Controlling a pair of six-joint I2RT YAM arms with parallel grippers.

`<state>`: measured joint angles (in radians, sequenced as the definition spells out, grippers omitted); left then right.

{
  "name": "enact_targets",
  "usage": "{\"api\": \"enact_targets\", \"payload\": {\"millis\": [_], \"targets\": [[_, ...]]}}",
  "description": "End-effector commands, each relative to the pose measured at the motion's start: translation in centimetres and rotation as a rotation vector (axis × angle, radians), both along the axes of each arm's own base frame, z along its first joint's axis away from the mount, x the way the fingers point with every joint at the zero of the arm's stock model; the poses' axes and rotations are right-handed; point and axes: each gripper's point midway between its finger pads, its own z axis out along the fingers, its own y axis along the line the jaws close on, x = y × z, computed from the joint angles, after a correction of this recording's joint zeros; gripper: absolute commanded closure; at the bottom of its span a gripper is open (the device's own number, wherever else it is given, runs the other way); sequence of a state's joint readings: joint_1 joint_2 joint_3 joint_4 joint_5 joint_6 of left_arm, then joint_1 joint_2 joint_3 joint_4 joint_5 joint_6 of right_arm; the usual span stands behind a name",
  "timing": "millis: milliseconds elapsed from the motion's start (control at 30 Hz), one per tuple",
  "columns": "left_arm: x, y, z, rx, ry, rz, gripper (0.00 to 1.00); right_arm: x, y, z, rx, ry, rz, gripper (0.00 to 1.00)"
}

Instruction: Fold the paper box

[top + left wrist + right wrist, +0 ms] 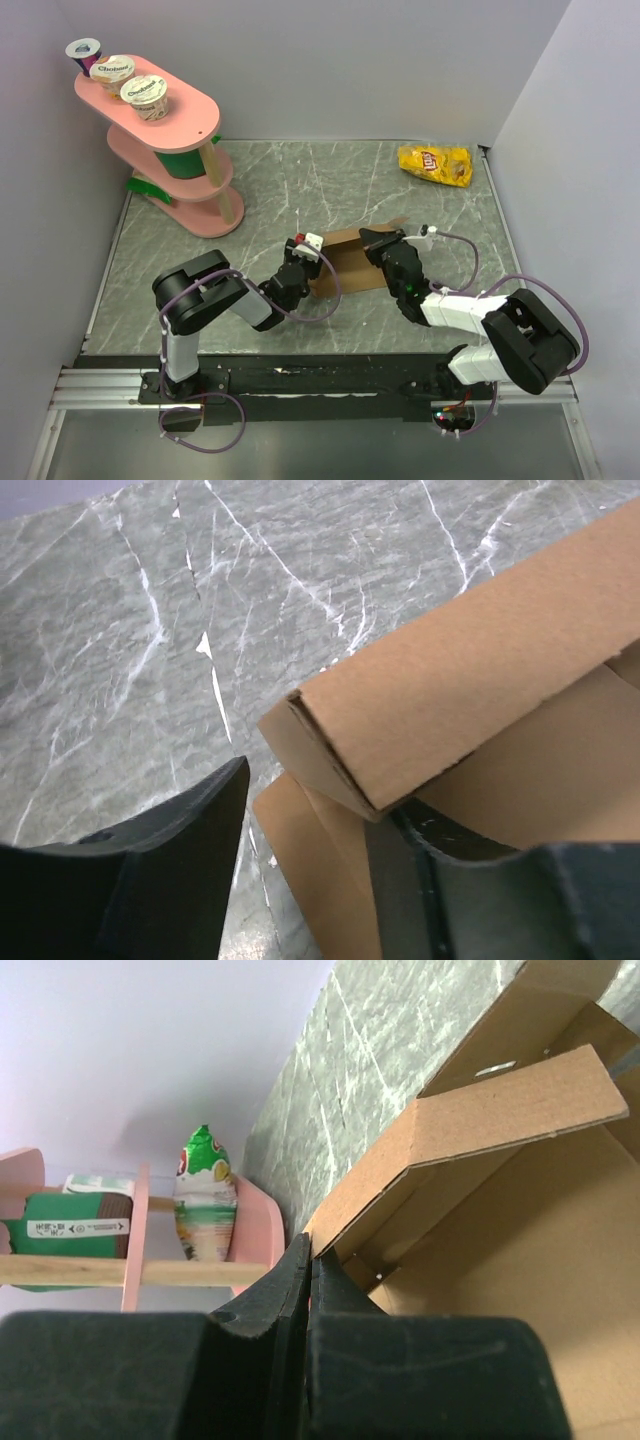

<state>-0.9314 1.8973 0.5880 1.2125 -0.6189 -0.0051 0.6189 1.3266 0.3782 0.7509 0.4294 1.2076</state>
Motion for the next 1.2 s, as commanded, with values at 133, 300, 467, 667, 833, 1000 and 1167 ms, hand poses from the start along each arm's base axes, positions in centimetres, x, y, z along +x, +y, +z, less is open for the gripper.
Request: {"api": "enact_targets", "payload": {"millis": [133,300,467,667,833,1000,1167], "targets": [[0.9,-0.8,6.8,-0.200,-0.188,0.001,0.60,-1.3,1.2,-3.1,-0.112,0.110,0.087,1.00],[0.5,-1.5,7.5,-0.217,-0.182,-0.047,0.66,-1.2,1.3,-2.7,-0.141,0.103,0.095,1.00],[0.0,-1.4,7.5,-0.301,-0.127,-0.076,0.73,-1.1,1.6,-1.0,-0.190,0.056,0.131,0.68],[0.2,-1.6,8.1,-0.377,-0.064,-0.183,0.74,-1.8,1.4,1.4,-0.292,-0.002,0.190,0.21],[0.2,-2.1,7.8,-0.341,-0.004,-0.290,0.76,-3.3,0.3,5.3,-0.409,-0.114,0.236,0.13],[0.4,-1.8,7.9,-0.323,0.073,-0.338,0.68,-3.0,-2.5,9.8,-0.671,-0.200,0.268,0.05],[1.3,-0.3,8.5,-0.333,0.195,-0.303,0.51,-0.1,-3.8,12.7,-0.832,-0.109,0.376,0.05]]}}
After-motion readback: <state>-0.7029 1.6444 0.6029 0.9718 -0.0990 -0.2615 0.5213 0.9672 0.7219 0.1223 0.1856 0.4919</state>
